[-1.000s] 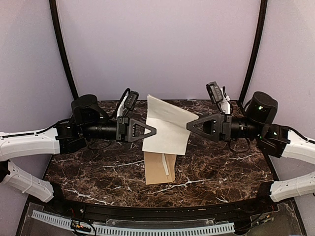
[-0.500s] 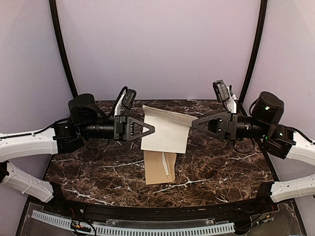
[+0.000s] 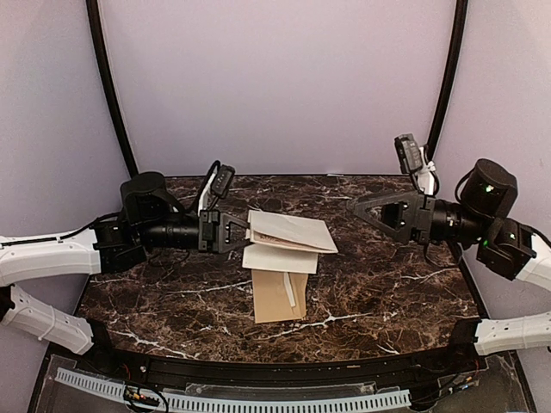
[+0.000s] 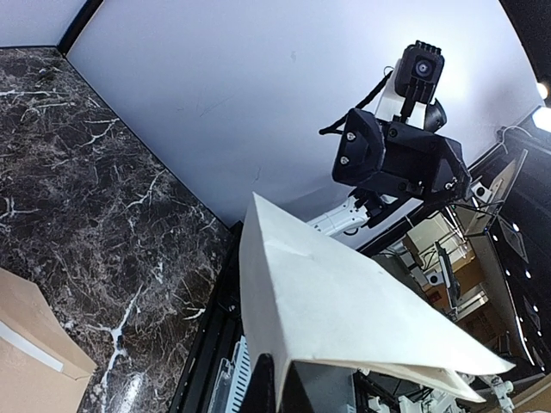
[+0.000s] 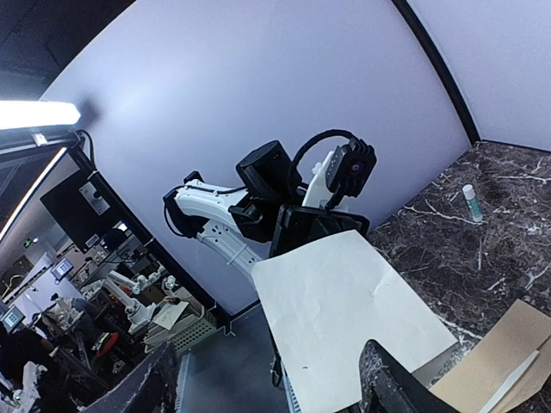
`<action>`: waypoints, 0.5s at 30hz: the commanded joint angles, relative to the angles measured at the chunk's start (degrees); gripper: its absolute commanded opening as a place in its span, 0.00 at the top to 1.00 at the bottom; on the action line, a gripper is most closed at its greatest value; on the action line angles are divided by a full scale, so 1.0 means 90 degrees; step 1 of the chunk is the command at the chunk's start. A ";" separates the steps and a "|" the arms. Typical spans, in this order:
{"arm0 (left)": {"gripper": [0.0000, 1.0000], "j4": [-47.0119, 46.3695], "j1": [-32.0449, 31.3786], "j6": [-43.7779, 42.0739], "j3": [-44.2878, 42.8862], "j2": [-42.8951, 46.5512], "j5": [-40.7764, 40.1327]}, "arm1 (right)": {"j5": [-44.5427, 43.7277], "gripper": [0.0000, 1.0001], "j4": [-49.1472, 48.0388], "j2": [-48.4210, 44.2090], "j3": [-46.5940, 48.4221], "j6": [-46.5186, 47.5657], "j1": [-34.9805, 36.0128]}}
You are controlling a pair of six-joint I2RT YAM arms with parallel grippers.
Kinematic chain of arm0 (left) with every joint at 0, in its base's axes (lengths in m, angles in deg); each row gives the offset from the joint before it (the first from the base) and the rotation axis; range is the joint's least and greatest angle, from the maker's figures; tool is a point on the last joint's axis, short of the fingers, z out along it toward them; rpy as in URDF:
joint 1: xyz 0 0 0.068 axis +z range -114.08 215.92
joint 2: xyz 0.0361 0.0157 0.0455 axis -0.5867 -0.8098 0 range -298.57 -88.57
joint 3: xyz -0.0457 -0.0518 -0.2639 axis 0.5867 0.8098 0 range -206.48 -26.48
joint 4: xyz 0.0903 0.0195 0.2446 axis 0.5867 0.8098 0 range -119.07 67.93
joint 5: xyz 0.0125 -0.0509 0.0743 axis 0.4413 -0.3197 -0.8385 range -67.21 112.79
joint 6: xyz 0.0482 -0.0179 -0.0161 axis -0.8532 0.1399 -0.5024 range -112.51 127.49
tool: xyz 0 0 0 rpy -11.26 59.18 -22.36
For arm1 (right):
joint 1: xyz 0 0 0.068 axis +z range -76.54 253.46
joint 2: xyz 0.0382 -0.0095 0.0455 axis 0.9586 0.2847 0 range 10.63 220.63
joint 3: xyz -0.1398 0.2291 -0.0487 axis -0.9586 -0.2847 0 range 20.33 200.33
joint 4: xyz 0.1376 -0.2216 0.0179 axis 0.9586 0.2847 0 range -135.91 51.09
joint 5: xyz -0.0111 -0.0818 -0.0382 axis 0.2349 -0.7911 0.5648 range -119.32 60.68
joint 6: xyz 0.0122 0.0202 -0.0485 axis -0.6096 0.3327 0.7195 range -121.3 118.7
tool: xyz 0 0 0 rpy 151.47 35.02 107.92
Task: Place the letter into the envelope and seal it
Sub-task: Fold the letter.
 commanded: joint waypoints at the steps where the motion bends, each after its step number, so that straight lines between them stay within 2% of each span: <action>1: 1.00 -0.0442 0.0039 -0.0131 0.0163 0.0225 0.0221 | -0.0696 0.27 0.0210 0.0030 0.0139 0.0005 0.0047; 6: 1.00 -0.0560 0.0040 -0.0246 0.0200 0.0315 0.0399 | -0.1378 0.15 0.0405 0.0177 0.0085 -0.0198 0.0042; 15: 1.00 -0.0867 0.0039 -0.0213 0.0263 0.0262 0.0711 | -0.0721 0.09 -0.0234 0.0787 -0.0046 -0.0577 0.0048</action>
